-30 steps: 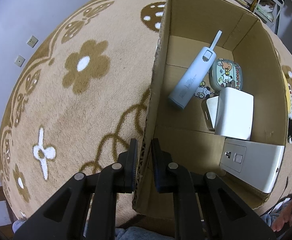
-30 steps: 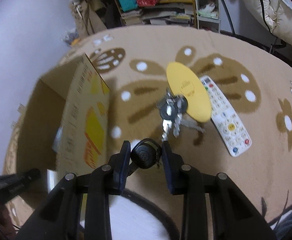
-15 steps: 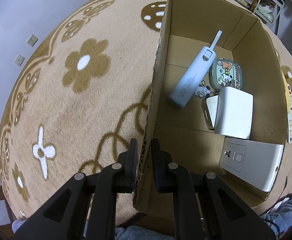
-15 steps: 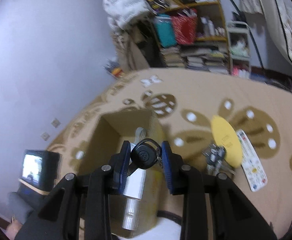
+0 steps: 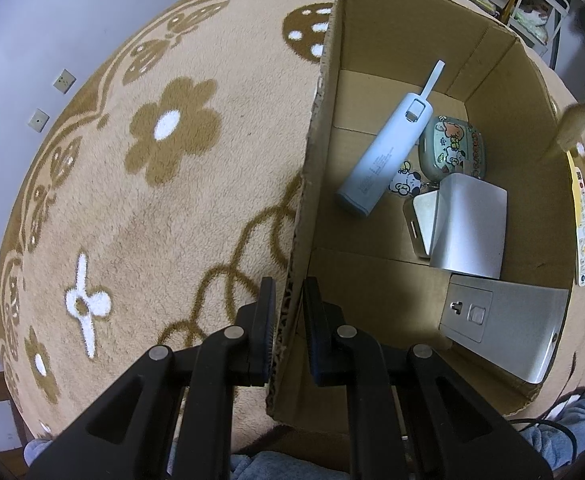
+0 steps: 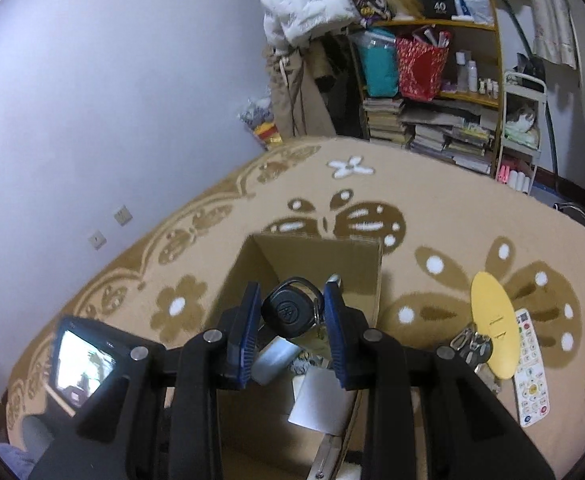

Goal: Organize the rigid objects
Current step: 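Carry the padlock into the box and release it with the right gripper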

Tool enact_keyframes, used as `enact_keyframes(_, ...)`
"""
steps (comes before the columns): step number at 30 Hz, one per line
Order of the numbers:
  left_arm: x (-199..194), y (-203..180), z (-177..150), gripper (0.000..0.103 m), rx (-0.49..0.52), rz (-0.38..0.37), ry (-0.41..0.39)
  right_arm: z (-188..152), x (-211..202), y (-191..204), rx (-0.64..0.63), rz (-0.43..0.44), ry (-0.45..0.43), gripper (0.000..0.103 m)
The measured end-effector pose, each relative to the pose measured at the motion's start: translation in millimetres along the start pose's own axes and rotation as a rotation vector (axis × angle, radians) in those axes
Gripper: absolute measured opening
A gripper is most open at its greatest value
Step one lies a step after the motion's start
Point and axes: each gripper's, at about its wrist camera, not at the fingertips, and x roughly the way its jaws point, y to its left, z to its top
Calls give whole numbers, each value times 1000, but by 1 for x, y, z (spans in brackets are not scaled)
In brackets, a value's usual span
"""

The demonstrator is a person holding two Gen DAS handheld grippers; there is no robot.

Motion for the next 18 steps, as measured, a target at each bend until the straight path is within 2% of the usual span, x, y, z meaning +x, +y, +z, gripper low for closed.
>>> enact_keyframes(9,1,1,0,13,-11,-7,2,-14,25,-8,-17,-59,82,33)
enact_keyframes(14,1,1,1,13,-15,-12,4,-12,24,-11,1,-39,73,33)
enact_keyframes(18,1,-1,1,13,-10,-5,3,-9,23,-13,-9,-62,70,34)
